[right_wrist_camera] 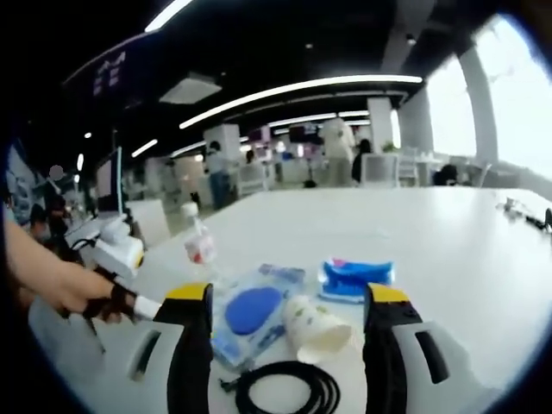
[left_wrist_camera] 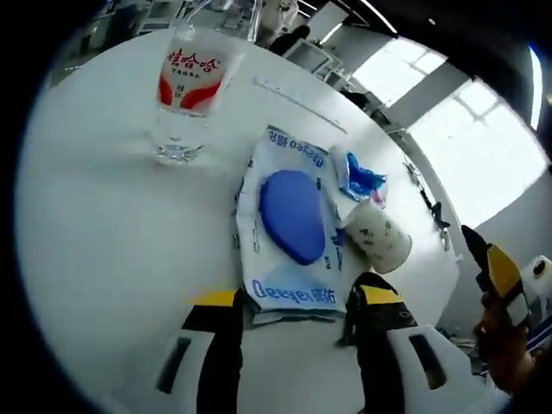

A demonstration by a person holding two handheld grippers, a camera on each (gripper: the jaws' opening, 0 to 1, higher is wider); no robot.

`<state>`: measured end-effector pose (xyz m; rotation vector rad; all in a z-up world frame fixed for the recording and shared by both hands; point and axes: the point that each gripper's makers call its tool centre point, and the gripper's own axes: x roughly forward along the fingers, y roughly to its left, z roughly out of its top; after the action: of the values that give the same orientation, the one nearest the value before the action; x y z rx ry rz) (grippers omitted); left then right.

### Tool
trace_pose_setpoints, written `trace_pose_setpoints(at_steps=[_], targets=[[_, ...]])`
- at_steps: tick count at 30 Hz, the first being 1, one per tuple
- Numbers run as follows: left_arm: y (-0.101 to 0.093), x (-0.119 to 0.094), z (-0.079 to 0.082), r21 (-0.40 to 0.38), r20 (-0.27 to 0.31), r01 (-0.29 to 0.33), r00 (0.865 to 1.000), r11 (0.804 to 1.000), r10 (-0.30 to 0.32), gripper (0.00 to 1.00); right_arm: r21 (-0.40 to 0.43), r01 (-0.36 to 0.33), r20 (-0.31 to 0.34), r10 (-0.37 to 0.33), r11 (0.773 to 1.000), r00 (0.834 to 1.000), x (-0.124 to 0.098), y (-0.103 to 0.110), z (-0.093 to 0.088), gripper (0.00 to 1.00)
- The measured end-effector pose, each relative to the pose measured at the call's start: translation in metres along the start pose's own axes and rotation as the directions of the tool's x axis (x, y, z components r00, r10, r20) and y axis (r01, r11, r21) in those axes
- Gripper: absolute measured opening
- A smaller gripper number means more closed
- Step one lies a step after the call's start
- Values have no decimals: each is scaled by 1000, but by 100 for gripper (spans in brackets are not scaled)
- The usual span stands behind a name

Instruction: Arrange the tabletop items into an orderly group along one side of the table until the central work area is clear of visible clutter.

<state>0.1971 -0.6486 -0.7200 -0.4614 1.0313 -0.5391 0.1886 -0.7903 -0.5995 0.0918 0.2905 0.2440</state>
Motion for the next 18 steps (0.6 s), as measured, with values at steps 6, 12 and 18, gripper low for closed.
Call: trace_pose_setpoints(at_steps=[6,12,18], targets=[[13,1,-4,6,-36,-69,997,998,69,26,8,23,-3,-23,1000,1000,-7,-8,-2,66],[18,-1,-5,33,-40,-99,994,995,100,14,17,46,-7,-46,999,999,-12,-16,-6,65],[17,-5,-3,112,-34,-80,996,990,85,0,20,45,-8,-45,999,999,-13,-15,-9,63]])
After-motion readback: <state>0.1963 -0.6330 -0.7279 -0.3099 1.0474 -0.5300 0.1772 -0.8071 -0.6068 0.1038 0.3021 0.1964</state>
